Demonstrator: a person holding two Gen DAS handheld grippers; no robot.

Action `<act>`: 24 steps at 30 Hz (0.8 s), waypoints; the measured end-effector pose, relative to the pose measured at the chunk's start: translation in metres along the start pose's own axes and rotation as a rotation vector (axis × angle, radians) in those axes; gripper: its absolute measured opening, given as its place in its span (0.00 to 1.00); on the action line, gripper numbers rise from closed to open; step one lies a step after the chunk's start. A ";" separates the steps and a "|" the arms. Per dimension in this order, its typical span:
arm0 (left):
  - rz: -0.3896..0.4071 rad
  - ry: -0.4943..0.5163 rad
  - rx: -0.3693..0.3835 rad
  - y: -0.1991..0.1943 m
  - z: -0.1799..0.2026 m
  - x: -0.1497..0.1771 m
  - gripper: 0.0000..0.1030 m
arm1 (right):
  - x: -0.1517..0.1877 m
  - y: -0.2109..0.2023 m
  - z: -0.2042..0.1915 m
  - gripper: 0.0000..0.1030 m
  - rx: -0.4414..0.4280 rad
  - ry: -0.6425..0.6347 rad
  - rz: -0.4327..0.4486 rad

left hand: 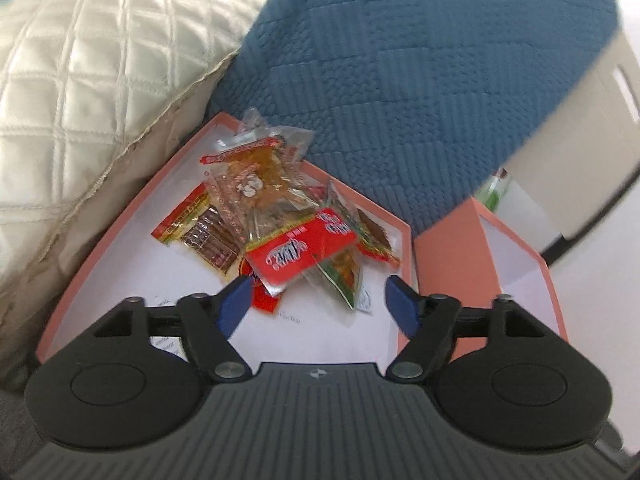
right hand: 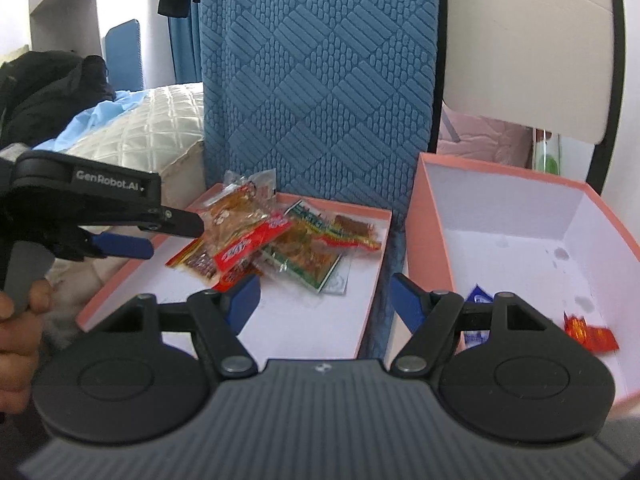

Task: Organize snacks
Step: 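Move left gripper toward clear red-labelled bag while right gripper approaches the tray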

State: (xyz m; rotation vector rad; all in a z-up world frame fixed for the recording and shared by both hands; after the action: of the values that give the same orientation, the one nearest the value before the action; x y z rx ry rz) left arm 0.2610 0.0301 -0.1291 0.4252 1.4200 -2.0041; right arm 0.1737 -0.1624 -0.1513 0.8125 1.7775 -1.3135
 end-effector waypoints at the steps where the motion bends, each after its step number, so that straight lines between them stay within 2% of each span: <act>1: 0.000 -0.015 0.001 0.005 -0.002 -0.004 0.80 | -0.002 0.005 -0.002 0.71 -0.002 -0.008 0.000; 9: -0.051 -0.076 -0.024 0.051 -0.006 -0.036 0.82 | -0.013 0.045 -0.007 0.70 -0.004 -0.046 -0.056; 11: -0.061 -0.078 -0.041 0.062 -0.006 -0.042 0.86 | -0.017 0.053 -0.006 0.70 -0.005 -0.041 -0.080; 24: -0.117 -0.076 -0.065 0.118 -0.039 -0.069 0.87 | -0.033 0.115 -0.011 0.70 0.032 -0.154 -0.131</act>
State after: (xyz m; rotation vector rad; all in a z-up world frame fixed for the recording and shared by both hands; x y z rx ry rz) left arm 0.3861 0.0626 -0.1876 0.2399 1.4889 -2.0371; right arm 0.2845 -0.1227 -0.1752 0.6033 1.7154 -1.4527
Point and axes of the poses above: each gripper's, at about its wrist camera, not at the fingertips, and y roughly the way its jaws point, z to its right, x to its underside, the point moved 2 cm from there along y, roughly the way its jaws point, and after that the axes turned 12 degrees about y, right-handed, at the moved point
